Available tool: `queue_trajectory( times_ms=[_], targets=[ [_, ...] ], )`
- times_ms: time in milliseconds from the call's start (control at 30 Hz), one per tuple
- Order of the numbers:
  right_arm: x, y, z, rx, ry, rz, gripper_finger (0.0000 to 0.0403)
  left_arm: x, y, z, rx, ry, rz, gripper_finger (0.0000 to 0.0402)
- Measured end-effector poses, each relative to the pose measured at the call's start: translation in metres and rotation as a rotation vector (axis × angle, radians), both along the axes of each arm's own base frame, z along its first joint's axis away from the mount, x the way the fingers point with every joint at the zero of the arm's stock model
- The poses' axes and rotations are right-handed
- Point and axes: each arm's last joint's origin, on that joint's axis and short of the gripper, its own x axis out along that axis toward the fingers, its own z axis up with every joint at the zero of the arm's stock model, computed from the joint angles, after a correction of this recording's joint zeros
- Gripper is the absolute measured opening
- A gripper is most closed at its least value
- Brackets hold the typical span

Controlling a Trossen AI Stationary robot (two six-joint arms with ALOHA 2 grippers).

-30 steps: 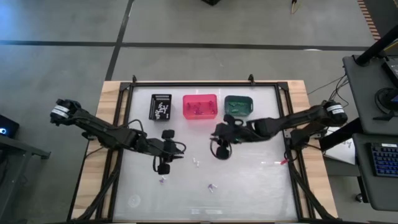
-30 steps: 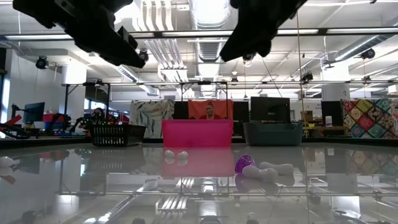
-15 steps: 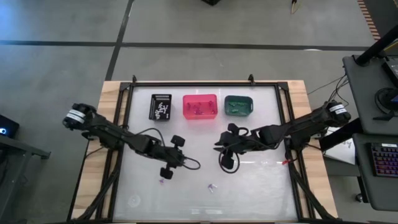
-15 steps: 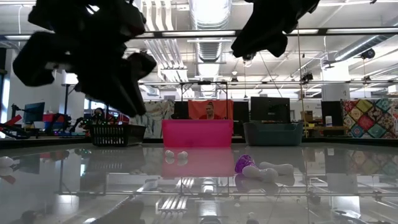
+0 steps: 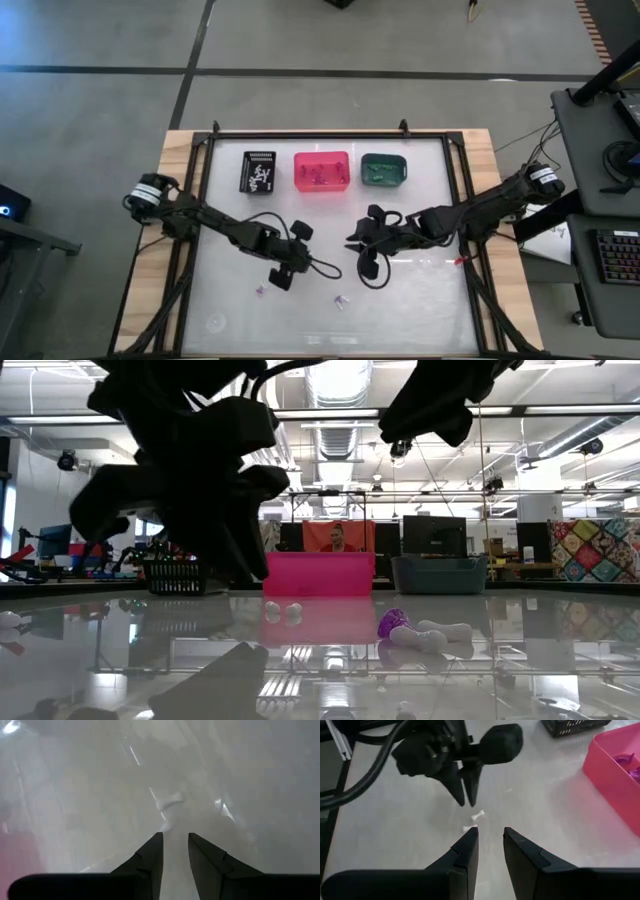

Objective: Sort Halloween decoration
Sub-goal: Put the white bone toy into the black bin

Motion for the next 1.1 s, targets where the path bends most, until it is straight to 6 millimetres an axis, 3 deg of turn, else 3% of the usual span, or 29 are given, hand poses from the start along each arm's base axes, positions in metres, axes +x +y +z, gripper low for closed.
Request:
queue_trajectory(
  times_ms=[333, 633, 1100],
  targets=[
    [-0.005, 0.014, 0.0, -0.027, -0.014, -0.003, 0.0082, 0.007, 0.015, -0.004, 0.004, 0.006, -0.057, 0.0116],
    [-0.006, 0.017, 0.0, -0.025, -0.015, 0.004, 0.0082, 0.012, 0.027, -0.004, -0.031, -0.014, -0.088, 0.0113],
    [-0.006, 0.018, 0.0, -0.018, -0.016, 0.001, 0.0082, 0.017, 0.031, -0.024, -0.062, 0.034, -0.118, 0.0091]
  ],
)
